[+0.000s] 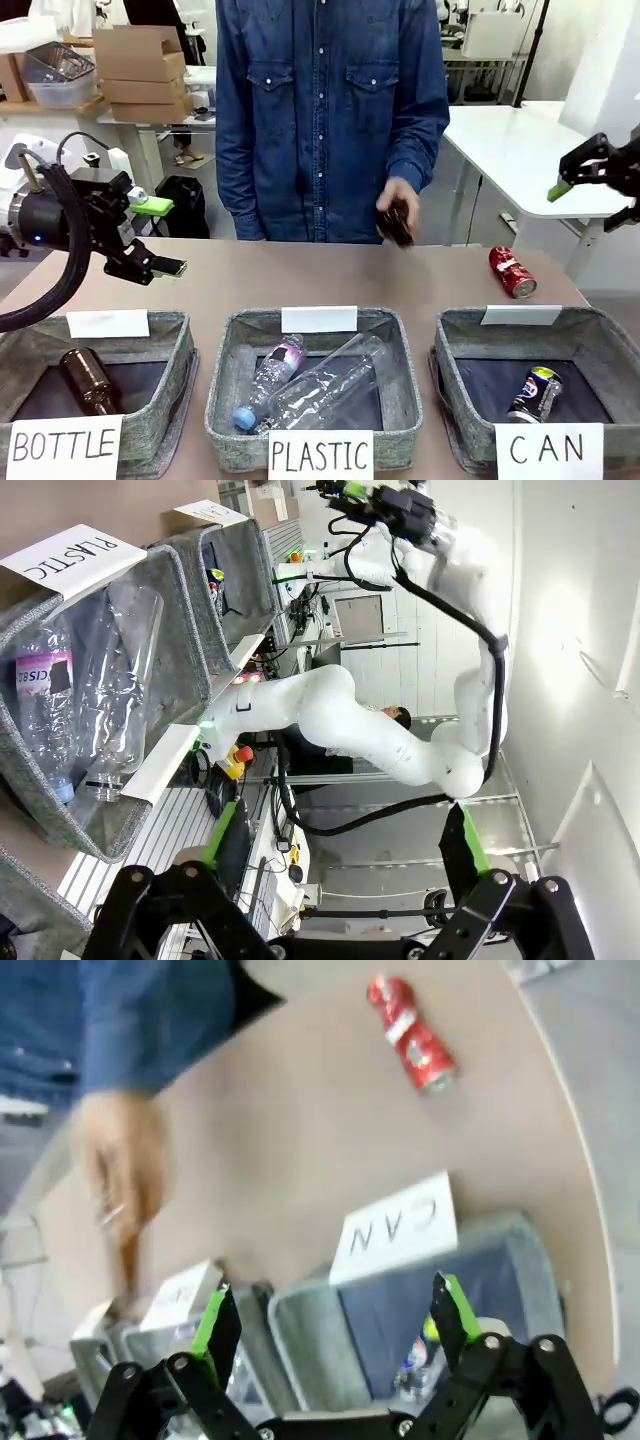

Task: Sort the can waste into the basket.
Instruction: Pick up the can waste from the table and place it in the right Fabric basket.

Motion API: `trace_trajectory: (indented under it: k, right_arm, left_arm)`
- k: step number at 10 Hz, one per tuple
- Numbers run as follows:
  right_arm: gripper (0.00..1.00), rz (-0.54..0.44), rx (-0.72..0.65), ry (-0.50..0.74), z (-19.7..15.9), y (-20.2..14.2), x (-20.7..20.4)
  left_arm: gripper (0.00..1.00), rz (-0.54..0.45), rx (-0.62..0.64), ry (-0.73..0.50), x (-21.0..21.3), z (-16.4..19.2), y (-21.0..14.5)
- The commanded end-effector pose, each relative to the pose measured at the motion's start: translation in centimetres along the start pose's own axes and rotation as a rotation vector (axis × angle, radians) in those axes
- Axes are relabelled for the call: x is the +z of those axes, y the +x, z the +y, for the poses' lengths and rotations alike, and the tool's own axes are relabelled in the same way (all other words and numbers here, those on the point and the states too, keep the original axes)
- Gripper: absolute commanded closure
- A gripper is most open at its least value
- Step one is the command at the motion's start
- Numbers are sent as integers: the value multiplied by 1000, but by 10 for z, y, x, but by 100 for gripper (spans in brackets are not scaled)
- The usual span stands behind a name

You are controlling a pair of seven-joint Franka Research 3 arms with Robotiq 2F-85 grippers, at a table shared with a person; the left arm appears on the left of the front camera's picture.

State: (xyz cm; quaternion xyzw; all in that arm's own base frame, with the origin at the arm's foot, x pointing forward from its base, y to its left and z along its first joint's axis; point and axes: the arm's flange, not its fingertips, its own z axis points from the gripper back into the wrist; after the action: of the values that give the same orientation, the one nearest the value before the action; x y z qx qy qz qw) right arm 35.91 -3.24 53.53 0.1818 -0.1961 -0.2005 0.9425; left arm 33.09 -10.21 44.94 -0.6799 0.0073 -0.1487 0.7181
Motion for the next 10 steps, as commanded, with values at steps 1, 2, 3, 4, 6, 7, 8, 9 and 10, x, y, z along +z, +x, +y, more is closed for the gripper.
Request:
trace_trajectory:
  k: [1,2,3,4,6,7,8,9,10]
  right_arm:
    - [0,101,57,131,-8,-2,20]
    - [0,186,62,201,-22,-31,78]
    - [0,147,64,184,-42,-63,132]
    - [0,68,45,168,-58,-80,156]
    - [0,45,125,109,-36,-57,104]
    - [0,57,166,83,-22,-34,61]
    - [0,71,181,14,-13,-15,23]
    - [0,92,186,-42,-9,6,-15]
    - [0,90,173,-86,-12,20,-44]
  left_arm:
    - [0,15,-17,-5,3,-1,-1]
    - [0,15,-17,-5,3,-1,-1]
    - [0,15,-17,-5,3,-1,-1]
    - [0,15,-17,-5,3,-1,-1]
    - [0,15,-17,-5,3,-1,-1]
    - [0,15,-17,-5,3,-1,-1]
    - [0,15,-17,-5,3,-1,-1]
    - [0,15,-17,-5,3,-1,-1]
    - [0,15,-17,-5,3,-1,-1]
